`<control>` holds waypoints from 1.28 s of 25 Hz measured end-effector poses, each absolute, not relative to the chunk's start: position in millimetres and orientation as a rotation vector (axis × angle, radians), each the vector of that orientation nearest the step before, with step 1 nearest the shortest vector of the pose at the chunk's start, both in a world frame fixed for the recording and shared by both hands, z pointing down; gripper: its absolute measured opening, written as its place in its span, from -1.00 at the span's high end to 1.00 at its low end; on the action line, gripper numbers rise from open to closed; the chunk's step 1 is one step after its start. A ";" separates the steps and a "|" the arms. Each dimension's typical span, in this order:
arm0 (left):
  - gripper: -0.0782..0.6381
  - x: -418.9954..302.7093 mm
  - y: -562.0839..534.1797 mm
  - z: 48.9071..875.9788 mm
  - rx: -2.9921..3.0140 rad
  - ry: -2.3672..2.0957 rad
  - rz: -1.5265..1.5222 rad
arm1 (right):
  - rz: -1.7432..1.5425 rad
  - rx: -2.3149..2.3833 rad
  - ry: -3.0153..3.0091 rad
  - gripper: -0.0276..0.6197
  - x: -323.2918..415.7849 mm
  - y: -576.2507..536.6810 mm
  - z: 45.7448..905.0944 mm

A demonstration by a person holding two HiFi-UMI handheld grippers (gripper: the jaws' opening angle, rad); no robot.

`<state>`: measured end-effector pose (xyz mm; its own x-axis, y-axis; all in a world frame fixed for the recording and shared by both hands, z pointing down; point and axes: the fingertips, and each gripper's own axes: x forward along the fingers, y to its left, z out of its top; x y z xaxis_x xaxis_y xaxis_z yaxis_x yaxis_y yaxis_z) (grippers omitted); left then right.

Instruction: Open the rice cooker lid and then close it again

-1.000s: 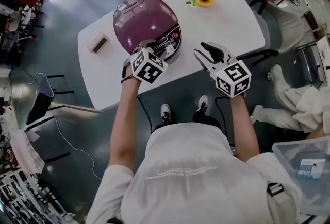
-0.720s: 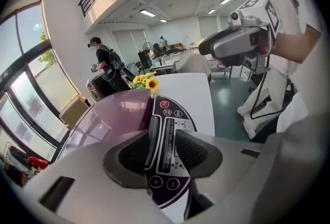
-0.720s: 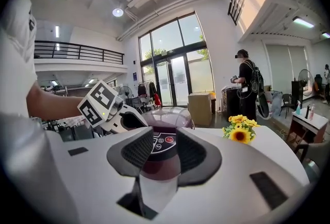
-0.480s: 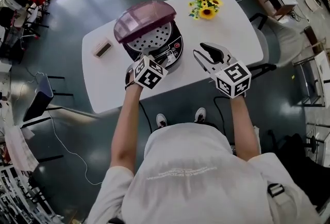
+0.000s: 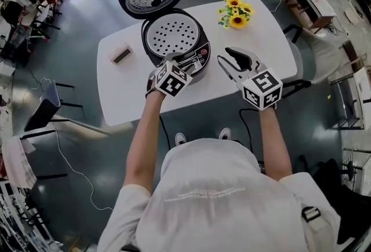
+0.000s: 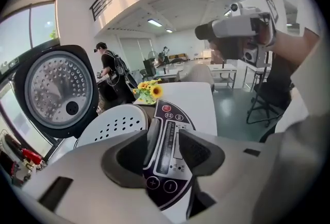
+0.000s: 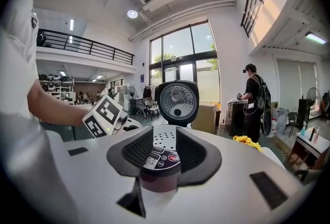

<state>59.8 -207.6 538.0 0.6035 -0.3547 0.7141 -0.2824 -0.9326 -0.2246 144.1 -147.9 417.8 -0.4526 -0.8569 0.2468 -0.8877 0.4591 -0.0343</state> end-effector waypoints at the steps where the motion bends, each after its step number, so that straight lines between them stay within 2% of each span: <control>1: 0.22 58.4 -208.6 537.6 -2.742 0.546 -1.216 | 0.220 1.519 -2.509 0.44 144.2 -148.8 415.3; 4: 0.22 45.8 -217.0 532.0 -2.822 0.713 -1.032 | 0.180 1.524 -2.500 0.44 146.4 -151.8 404.4; 9: 0.25 15.5 -227.5 489.4 -3.082 1.036 -0.532 | 0.115 1.534 -2.497 0.44 151.6 -161.8 381.4; 14: 0.31 -22.9 -240.0 429.9 -3.026 1.204 -0.305 | 0.000 1.513 -2.512 0.44 146.1 -176.5 349.9; 22: 0.31 -65.3 -238.2 364.2 -2.809 1.315 -0.309 | -0.167 1.454 -2.534 0.44 127.4 -195.3 315.1; 32: 0.31 -63.4 -225.5 363.3 -2.726 1.426 -0.349 | -0.191 1.321 -2.644 0.44 124.4 -207.8 310.5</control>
